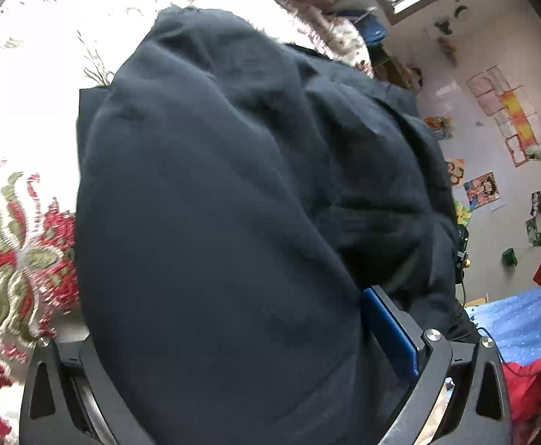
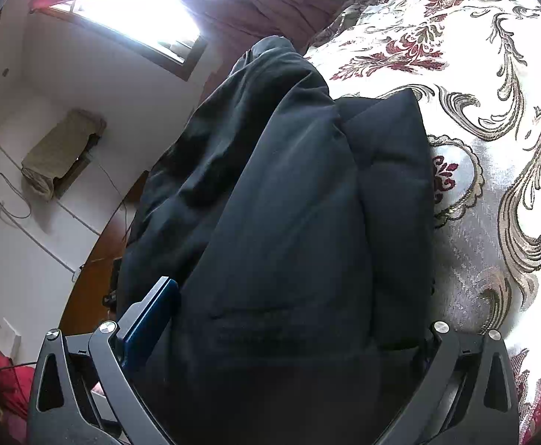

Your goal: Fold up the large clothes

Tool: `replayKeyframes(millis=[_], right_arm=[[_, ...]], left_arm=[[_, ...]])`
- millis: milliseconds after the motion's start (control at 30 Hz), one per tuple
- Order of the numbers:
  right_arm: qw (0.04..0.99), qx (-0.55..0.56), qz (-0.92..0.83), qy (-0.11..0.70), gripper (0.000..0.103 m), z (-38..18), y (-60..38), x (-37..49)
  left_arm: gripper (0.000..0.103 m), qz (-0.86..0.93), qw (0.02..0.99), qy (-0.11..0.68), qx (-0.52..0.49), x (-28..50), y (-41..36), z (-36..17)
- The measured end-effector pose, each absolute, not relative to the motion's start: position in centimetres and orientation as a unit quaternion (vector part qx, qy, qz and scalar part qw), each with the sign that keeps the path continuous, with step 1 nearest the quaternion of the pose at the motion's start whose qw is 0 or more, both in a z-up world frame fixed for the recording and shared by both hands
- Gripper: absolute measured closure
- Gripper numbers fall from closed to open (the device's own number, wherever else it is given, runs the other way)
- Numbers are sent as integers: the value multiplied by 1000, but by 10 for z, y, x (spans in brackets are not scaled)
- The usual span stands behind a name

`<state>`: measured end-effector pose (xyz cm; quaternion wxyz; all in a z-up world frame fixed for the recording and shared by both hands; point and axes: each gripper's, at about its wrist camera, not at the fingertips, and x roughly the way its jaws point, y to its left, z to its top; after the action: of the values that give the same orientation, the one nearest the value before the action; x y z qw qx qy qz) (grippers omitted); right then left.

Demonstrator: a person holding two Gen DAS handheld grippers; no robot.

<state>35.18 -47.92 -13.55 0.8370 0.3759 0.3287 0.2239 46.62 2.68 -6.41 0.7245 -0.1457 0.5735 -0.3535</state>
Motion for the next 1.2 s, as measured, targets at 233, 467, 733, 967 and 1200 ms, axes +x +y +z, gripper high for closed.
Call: replayKeyframes(millis=[233, 467, 733, 967, 1200], right_arm=[[836, 385, 227, 318, 1, -143, -486, 348], [834, 381, 221, 332, 1, -144, -484, 352], [833, 361, 149, 392, 5, -122, -469, 360], [846, 353, 88, 390, 38, -102, -450, 344], [875, 301, 66, 374, 73, -64, -431, 323]], left_arm=[[0, -323, 724, 592, -146, 466, 5, -71], [0, -270, 740, 598, -152, 460, -14, -73], [7, -209, 769, 584, -156, 449, -25, -68], [45, -193, 788, 568, -137, 438, -33, -48], [72, -190, 795, 558, -143, 430, -17, -38]])
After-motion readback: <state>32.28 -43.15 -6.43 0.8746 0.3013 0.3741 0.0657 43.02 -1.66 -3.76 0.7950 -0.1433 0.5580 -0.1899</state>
